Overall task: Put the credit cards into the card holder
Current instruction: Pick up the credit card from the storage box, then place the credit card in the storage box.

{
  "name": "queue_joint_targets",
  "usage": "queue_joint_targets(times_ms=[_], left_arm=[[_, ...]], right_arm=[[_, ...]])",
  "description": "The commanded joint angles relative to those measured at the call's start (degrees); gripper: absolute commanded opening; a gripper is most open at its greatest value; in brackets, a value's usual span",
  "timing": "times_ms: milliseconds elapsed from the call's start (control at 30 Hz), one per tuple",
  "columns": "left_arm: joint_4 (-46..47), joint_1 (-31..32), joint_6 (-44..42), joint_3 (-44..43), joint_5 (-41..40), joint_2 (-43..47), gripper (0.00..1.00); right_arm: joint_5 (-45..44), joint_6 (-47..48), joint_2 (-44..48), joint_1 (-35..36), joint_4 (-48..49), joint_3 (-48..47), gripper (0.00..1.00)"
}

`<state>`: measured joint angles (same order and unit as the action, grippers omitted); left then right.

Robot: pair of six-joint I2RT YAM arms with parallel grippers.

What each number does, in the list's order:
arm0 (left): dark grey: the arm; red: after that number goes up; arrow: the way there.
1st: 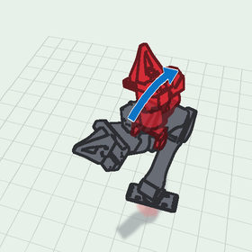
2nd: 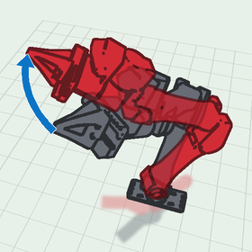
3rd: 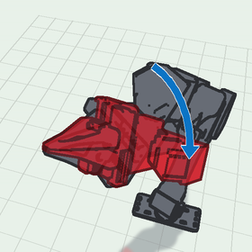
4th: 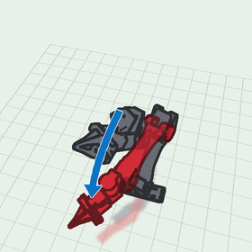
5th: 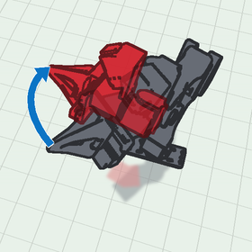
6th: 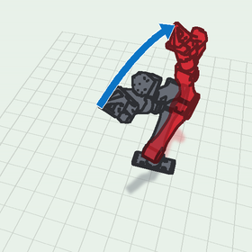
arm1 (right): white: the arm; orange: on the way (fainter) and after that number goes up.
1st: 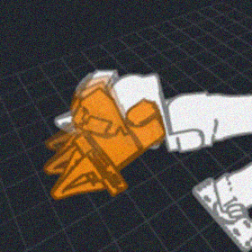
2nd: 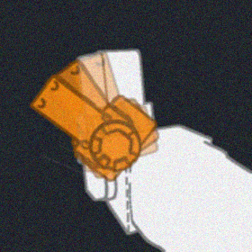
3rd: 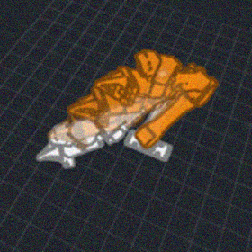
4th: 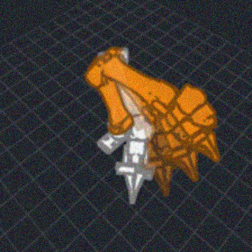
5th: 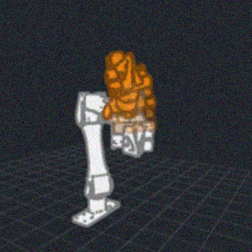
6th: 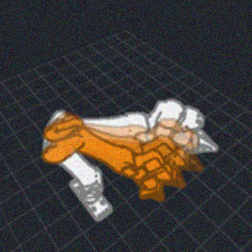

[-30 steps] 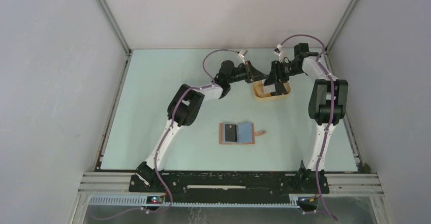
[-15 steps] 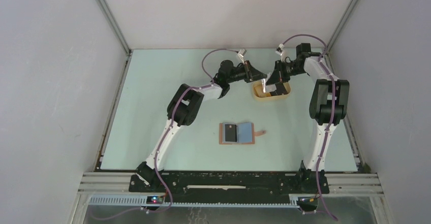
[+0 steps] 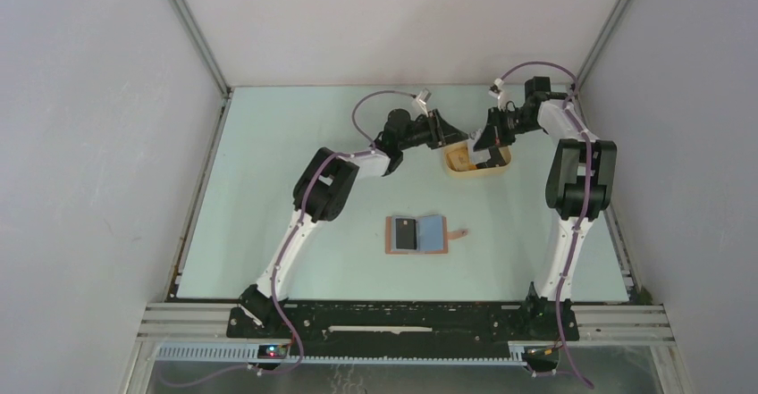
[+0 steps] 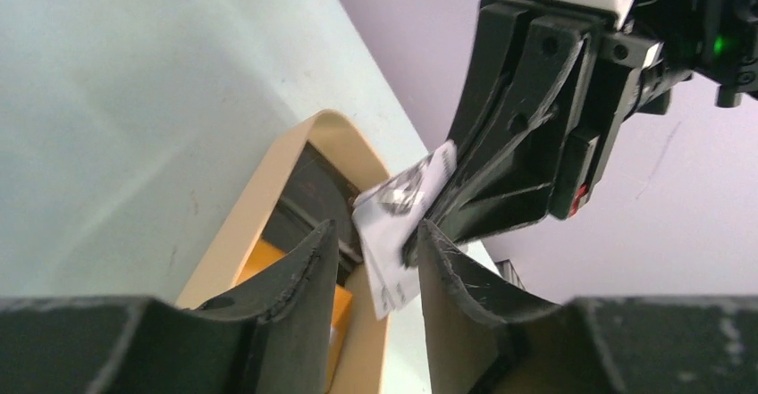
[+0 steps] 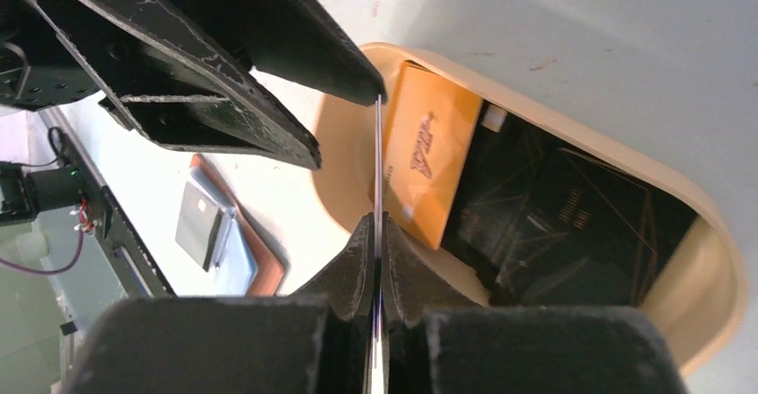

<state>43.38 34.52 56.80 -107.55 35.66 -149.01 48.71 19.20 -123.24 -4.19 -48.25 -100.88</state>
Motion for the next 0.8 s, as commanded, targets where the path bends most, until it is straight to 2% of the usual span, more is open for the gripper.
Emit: queue_joint_targets(times_ms=[0,167,333,533,767], left_arm=[[0.66,-0.99,-4.07,4.29,-2.82,6.47,0.44],[0.96,-1.32,-5.18,8.26,-3.96,9.48,0.45],[3.36,-1.29,-2.56,11.83,-3.74,11.35,0.45],[8.68,-0.62,3.78,9.83,-0.97,8.66,0.46],[8.5,0.52,5.69,7.49,0.1,6.74,0.46]], right_arm=[[-3.71,0.36,-0.82,-1.13,0.2,-2.42,0.05],[-3.8,0.05,-1.93,-1.18,-0.2,-2.93,0.07],[0.77,-0.12,-1.8,-1.69,-0.73,-3.1,0.06],[6.14,-1.19,-1.65,-2.22,-0.97,-3.18,0.05],[9.02,-2.59,-1.81,-2.49,-0.67,-3.18,0.04]])
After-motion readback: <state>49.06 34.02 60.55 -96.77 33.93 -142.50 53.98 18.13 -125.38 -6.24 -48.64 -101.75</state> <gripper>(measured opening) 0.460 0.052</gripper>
